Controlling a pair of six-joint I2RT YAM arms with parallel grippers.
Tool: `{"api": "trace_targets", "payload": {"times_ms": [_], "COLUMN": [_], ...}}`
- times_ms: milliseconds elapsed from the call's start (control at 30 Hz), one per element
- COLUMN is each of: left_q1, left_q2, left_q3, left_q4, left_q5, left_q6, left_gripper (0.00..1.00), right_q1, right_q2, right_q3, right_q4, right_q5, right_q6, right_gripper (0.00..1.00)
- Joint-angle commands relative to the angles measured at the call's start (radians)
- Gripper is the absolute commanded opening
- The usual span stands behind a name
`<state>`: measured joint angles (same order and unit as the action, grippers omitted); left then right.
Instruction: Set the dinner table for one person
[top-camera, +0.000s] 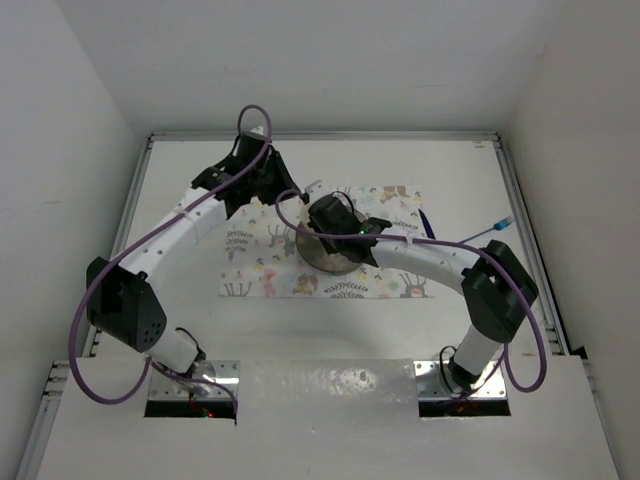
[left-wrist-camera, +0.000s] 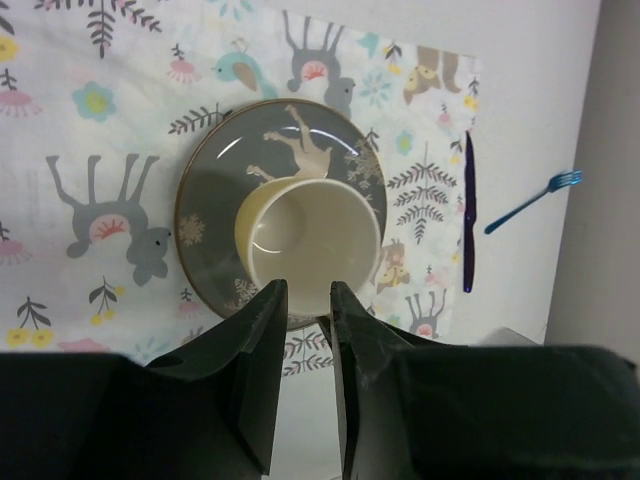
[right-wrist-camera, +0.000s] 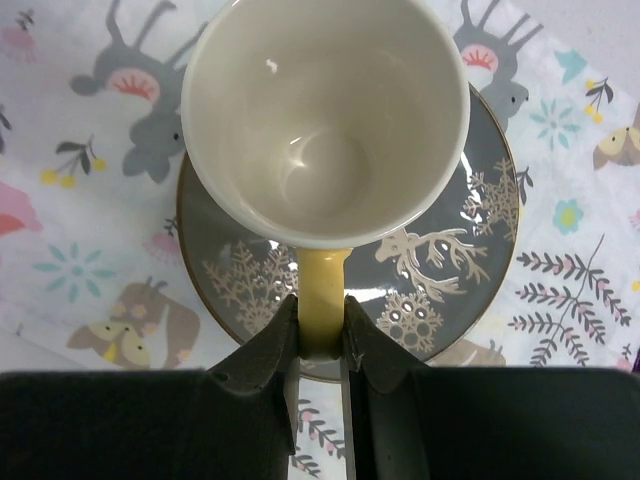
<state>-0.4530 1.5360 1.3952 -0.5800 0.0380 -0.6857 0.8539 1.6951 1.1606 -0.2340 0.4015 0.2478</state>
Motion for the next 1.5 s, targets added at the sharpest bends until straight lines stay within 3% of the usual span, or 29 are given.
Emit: {"api": "trace_targets", "payload": {"times_ms": [0,300,733,1000,1200,1467], "left_q1": [0.0,0.053,0.16,0.264,0.277,0.275], "left_q2": [-0.046,-0.097,-0.27,-0.321,-0.405,-0.439], "left_q3": [0.039,0.001,-0.3,-0.436,-0.518,-0.636], "left_q4": [0.051,0.049,0.129,0.137,0.183,0.279], "left_q5": [0.013,0.008,0.045,0.114,0.092,0.082], "left_q6": [0.005,0.037,0.202,0.366,0.448,0.474], "left_gripper": [0.23,0.24,0.29,0.43,0.67,0.71], "right_q1": [0.0,-0.045,-0.424,-0.593,-0.694,-0.713], "right_q2": [-0.049,-0.092,-0.264,-0.204,-0.12,-0.051], "right_q3": [0.008,-0.067,-0.18,-0.134,-0.072,-0.045], "right_q4": [0.093,0.145,0.228,0.225,0.21,0.258], "right_q5": [0.049,0.048,-0.213,-0.401,-0.53,-0.54], "right_q6": [-0.022,-0.047,-0.139,-0.275,-0.346,-0.363], "right_gripper": [0.0,0.0,0.0,0.0,0.0,0.0]}}
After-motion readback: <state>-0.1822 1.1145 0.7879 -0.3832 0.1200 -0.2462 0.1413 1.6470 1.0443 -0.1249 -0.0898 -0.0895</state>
